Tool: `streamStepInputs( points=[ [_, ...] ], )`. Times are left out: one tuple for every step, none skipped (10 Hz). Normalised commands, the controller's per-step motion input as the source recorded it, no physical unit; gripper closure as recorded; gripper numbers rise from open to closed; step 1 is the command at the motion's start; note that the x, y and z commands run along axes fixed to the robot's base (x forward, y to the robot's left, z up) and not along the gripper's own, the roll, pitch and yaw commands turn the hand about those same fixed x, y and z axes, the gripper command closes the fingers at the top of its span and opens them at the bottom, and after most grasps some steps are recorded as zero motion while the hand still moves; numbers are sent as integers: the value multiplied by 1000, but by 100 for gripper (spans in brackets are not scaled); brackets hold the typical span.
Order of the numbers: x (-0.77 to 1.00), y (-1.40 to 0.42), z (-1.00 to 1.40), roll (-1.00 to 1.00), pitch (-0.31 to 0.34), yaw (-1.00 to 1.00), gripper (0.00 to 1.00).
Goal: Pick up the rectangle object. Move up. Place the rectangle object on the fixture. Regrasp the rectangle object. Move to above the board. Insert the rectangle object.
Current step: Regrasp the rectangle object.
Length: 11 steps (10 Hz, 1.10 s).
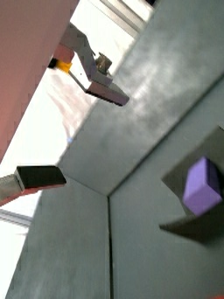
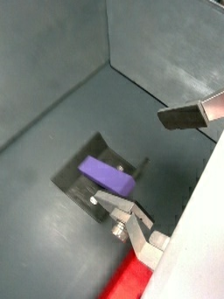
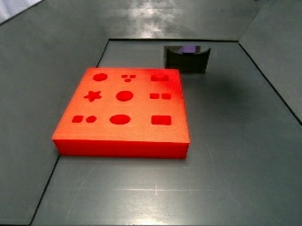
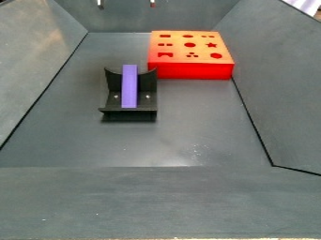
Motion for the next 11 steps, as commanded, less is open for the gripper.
streamStepInputs(
  points=[
    [96,-35,-20,1000,151,115,0],
    [96,-42,-18,799,149,143,0],
    [97,-40,-21,669,141,153,0],
    [99,-37,-17,356,113,174,0],
    [94,-33,-9,267,97,180,0],
    [33,76,-1000,61,28,121,0],
    [35,75,-1000,46,1,121,0],
    [45,71,-1000,41,-33,114,0],
    [52,66,-1000,36,-59,100,0],
    [59,62,-1000,44,-81,77,0],
    [67,56,-1000,46,-89,54,0]
  ],
)
